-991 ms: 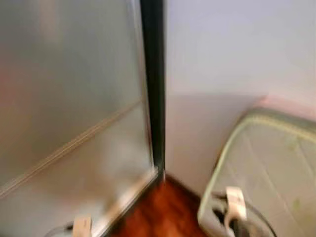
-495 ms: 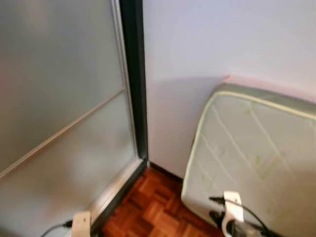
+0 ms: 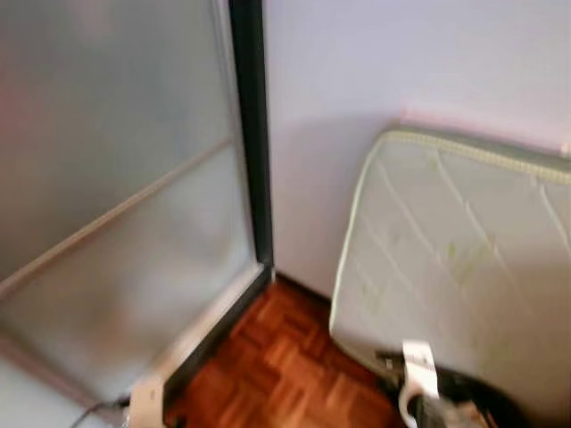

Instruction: Clean up the room

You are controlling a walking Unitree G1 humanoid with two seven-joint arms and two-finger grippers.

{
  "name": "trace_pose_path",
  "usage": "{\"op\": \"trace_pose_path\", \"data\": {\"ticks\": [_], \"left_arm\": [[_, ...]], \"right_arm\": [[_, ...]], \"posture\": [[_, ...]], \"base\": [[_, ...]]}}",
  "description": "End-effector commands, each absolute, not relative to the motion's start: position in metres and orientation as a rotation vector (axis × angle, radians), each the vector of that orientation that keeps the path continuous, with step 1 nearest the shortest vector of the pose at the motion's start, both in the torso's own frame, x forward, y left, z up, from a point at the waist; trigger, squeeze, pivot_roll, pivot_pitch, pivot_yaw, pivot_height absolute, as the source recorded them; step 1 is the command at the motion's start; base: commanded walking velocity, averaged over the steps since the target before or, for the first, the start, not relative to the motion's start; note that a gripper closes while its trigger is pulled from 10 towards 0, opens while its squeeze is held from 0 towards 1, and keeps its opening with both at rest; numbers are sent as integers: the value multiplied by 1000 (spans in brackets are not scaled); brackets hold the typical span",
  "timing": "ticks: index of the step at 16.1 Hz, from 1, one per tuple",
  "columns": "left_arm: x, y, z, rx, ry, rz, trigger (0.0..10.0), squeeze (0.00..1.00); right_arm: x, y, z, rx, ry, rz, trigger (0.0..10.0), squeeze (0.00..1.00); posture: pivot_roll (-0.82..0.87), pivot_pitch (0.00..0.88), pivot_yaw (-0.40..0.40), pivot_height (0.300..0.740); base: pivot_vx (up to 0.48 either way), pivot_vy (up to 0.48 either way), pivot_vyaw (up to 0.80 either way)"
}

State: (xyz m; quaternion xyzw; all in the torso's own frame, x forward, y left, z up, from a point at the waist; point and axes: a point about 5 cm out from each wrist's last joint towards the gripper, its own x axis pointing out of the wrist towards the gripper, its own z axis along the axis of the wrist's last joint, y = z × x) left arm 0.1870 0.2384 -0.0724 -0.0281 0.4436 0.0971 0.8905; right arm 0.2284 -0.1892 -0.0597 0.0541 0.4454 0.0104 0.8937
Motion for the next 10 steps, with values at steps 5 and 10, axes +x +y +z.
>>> {"op": "trace_pose_path", "data": {"ticks": [5, 10], "left_arm": [[180, 236, -77, -54, 949, 189, 10000, 0], [180, 236, -77, -53, 949, 190, 10000, 0]], "right_arm": [[226, -191, -61, 123, 921, 14, 10000, 0], [226, -191, -61, 122, 921, 20, 10000, 0]], "posture": [[106, 0, -4, 740], [106, 0, -5, 740]], "base": [[-272, 0, 0], [-267, 0, 0]]}}
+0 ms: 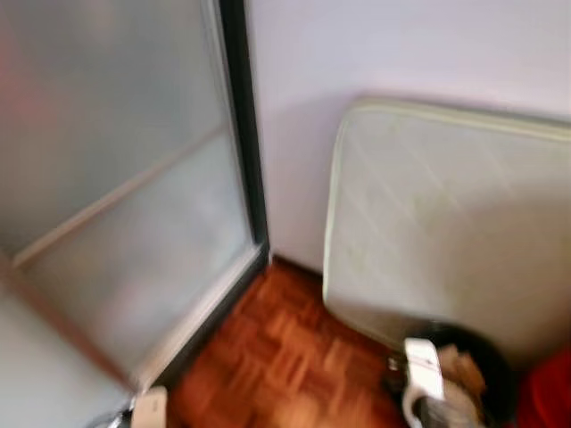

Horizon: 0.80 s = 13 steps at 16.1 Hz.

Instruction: Clean up the room

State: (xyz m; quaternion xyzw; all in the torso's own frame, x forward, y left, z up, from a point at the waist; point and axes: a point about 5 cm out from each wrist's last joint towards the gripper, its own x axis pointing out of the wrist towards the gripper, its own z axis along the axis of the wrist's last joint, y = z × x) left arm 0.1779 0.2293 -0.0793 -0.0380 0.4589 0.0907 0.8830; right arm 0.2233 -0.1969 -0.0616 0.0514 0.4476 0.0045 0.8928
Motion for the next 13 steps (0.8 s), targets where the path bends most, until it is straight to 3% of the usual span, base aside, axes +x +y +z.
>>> {"op": "trace_pose_path", "data": {"ticks": [1, 7, 13], "left_arm": [[180, 236, -77, -53, 949, 191, 10000, 0], [180, 236, -76, -60, 943, 199, 10000, 0], [179, 236, -77, -62, 943, 197, 10000, 0]], "right_arm": [[227, -191, -61, 120, 922, 22, 10000, 0], [226, -191, -61, 120, 929, 25, 10000, 0], [225, -191, -62, 108, 941, 33, 10000, 0]], "posture": [[106, 0, -5, 740], [106, 0, -5, 740], [104, 0, -1, 740]], "base": [[0, 0, 0], [0, 0, 0], [0, 0, -800]]}}
